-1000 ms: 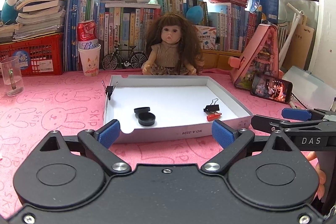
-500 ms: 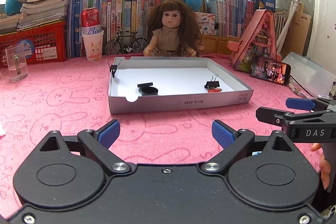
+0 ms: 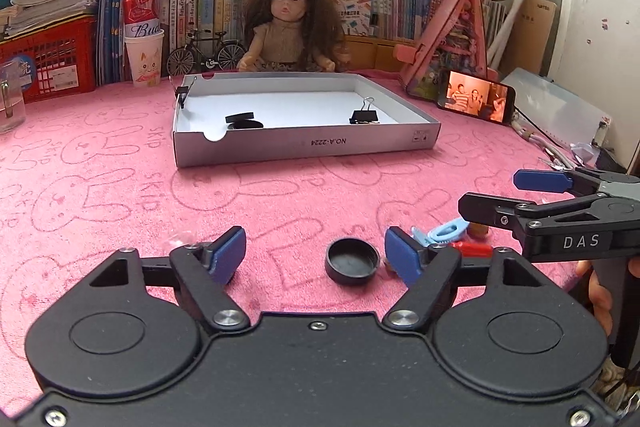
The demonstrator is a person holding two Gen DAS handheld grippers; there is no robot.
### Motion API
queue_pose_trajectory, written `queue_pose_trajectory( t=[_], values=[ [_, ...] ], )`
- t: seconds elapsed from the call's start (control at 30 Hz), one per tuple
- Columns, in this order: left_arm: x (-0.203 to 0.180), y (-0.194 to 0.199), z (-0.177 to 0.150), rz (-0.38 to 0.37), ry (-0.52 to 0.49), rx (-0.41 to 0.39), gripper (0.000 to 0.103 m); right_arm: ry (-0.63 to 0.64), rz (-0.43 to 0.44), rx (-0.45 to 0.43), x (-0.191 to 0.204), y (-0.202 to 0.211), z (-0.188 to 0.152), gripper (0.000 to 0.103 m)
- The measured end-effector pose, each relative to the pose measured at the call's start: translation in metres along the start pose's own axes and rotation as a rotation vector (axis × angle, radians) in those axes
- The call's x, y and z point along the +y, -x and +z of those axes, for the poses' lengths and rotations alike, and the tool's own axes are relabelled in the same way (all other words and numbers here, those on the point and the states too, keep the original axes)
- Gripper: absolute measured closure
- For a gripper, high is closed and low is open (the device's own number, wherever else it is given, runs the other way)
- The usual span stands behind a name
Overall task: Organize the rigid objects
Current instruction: 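Move the left tool to a black lid while the right tool approaches the brown nut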
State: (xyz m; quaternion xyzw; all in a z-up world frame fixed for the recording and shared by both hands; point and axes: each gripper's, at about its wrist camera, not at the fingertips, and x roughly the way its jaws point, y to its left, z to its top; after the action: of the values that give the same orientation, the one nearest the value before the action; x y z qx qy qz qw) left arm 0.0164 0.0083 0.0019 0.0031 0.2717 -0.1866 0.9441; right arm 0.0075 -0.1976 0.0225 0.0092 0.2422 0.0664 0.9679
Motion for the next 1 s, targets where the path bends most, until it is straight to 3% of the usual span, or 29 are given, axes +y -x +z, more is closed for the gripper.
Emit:
queue_pose_trajectory(
  t=[0.1,0.27,0.47,0.53,0.6,0.83,1.0],
  values=[
    [-0.003,0.002,-0.004,-0.005,-0.012,0.003,0.038,0.011,0.014,-0.005,0.001,0.004,-0.003,0.002],
    [-0.007,0.001,-0.007,-0.009,-0.023,0.020,0.053,0.025,0.011,0.005,0.001,0.007,-0.006,0.014],
    [-0.015,0.001,-0.009,-0.021,-0.056,0.016,0.056,0.029,-0.001,0.031,-0.004,0.009,-0.009,0.031],
    [-0.020,-0.001,-0.010,-0.012,-0.072,0.015,0.056,0.034,0.002,0.047,-0.004,0.007,-0.012,0.046],
    [-0.023,-0.004,-0.012,-0.001,-0.086,0.016,0.056,0.041,0.005,0.059,-0.002,0.005,-0.014,0.053],
    [-0.030,-0.010,-0.018,0.032,-0.099,0.009,0.056,0.067,0.024,0.068,0.007,0.000,-0.017,0.062],
    [-0.032,-0.012,-0.018,0.047,-0.092,-0.001,0.066,0.058,0.012,0.058,0.008,-0.002,-0.016,0.066]
  ],
)
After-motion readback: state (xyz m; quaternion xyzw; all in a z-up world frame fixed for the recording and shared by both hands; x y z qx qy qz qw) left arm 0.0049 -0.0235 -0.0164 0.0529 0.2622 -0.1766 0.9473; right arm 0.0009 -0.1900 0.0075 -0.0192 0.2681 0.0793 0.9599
